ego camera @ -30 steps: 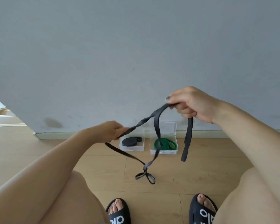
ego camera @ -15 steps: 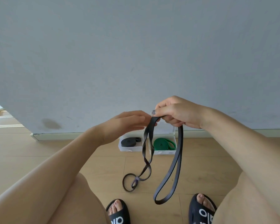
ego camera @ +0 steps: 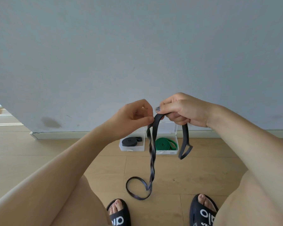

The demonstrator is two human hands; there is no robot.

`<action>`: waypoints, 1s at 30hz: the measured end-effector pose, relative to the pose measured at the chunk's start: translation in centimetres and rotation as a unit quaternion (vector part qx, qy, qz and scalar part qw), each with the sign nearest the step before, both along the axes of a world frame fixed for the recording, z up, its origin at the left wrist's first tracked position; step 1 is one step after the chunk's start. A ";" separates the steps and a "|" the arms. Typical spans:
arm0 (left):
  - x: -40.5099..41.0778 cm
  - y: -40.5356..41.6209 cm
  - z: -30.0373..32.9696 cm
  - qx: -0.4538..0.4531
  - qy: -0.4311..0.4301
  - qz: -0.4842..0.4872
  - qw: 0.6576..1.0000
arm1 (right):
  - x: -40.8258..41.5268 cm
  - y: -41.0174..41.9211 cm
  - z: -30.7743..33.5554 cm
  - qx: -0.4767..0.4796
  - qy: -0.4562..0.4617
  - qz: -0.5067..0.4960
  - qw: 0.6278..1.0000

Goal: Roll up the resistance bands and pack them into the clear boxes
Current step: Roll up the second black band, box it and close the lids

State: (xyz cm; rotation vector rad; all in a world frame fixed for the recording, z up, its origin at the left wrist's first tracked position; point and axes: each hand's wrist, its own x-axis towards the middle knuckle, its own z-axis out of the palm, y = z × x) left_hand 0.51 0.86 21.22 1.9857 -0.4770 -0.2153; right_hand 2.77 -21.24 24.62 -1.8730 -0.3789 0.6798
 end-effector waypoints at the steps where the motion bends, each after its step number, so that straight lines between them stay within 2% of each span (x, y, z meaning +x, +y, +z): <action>1: 0.0 0.0 0.0 0.006 -0.019 0.002 1.000 | 0.0 0.0 -0.1 -0.005 -0.001 -0.005 1.000; 4: -0.4 -0.1 0.2 0.040 -0.041 0.004 0.998 | 0.2 -0.3 -0.2 -0.015 -0.014 -0.026 0.999; 9: -0.8 -0.4 0.3 0.042 -0.003 0.001 0.999 | 0.3 -0.4 -0.4 -0.015 -0.034 -0.041 0.998; 15: -0.7 -1.8 -0.2 0.078 -0.088 0.063 0.991 | 0.4 0.0 -0.5 -0.019 -0.051 -0.033 0.998; 26: -0.8 0.0 1.8 0.040 0.051 0.001 0.998 | 0.4 0.0 -0.6 -0.046 -0.067 -0.021 0.996; 30: -0.9 0.0 1.6 0.041 0.060 -0.018 0.997 | 0.4 0.0 -0.5 -0.044 -0.063 -0.013 0.997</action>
